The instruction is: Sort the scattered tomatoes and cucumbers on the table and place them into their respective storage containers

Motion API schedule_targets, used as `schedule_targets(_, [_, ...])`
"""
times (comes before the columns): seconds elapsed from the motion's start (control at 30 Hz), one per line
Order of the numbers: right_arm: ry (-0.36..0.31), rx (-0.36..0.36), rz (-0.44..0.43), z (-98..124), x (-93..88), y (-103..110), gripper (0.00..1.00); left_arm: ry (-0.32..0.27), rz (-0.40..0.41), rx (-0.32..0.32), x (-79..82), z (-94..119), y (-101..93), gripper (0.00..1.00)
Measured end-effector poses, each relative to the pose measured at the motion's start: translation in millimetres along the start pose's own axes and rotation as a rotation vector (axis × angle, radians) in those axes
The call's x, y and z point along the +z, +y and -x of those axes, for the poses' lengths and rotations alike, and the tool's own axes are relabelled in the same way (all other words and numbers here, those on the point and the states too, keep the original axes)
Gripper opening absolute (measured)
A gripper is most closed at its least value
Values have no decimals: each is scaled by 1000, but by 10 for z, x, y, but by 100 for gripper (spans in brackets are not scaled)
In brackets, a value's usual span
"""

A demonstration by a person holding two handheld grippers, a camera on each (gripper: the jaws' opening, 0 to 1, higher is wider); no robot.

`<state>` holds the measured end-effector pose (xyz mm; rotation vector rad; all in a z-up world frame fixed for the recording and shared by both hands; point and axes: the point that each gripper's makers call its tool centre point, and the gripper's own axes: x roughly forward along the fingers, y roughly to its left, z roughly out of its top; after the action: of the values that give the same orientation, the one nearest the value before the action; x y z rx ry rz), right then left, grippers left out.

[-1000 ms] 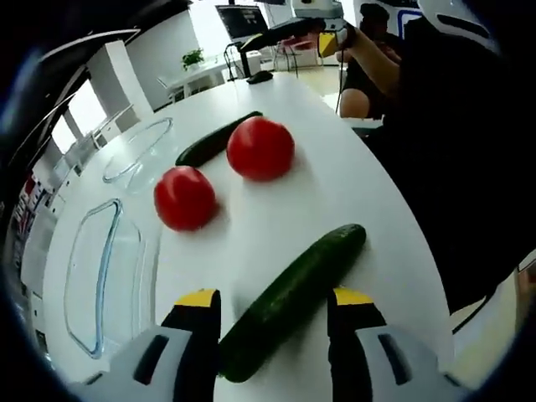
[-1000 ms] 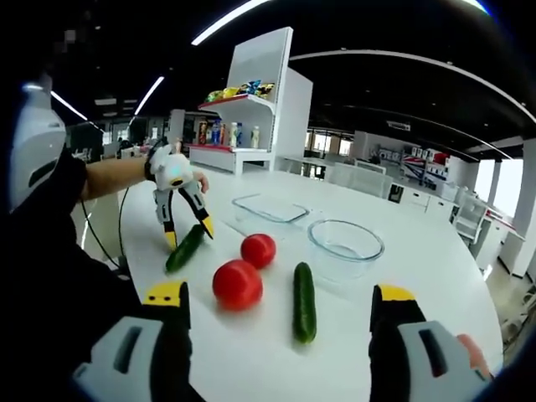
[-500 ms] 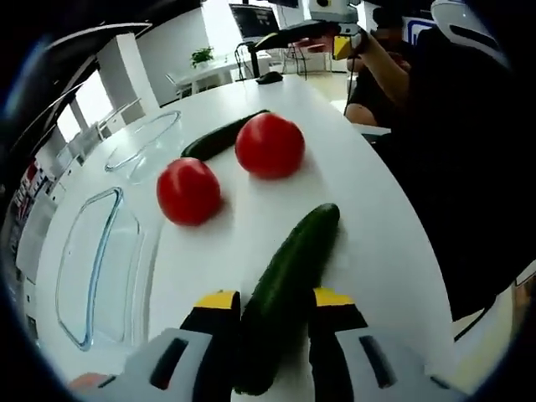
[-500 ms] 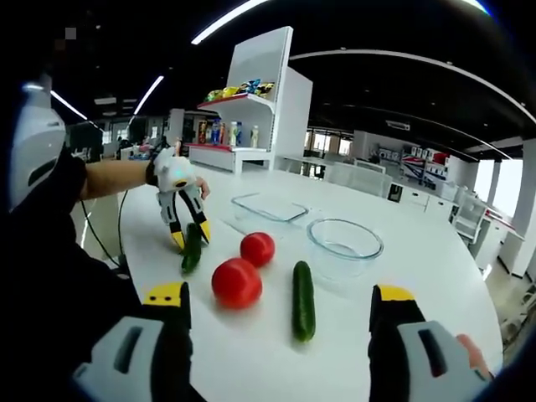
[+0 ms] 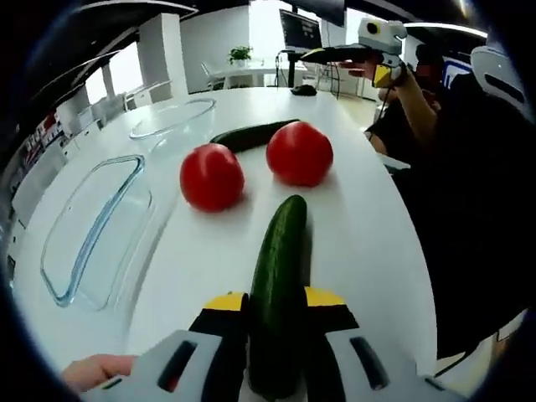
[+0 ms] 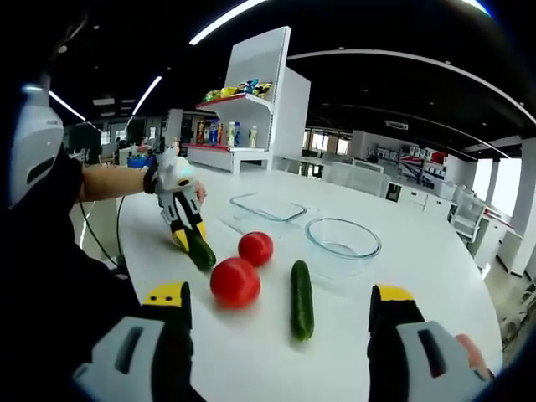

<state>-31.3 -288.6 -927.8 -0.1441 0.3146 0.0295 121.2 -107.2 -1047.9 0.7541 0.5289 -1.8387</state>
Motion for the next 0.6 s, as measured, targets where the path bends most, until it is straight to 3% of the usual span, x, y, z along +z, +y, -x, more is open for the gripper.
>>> schedule_targets(0.13, [2, -1, 0, -3, -2, -8, 82, -72, 21, 30, 24, 11, 17, 23])
schedule_targets(0.27, [2, 1, 3, 3, 9, -10, 82, -149, 99, 41, 27, 50, 102, 22])
schedule_targets(0.6, [2, -7, 6, 17, 20, -26, 82, -183, 83, 98, 105, 107, 232, 22])
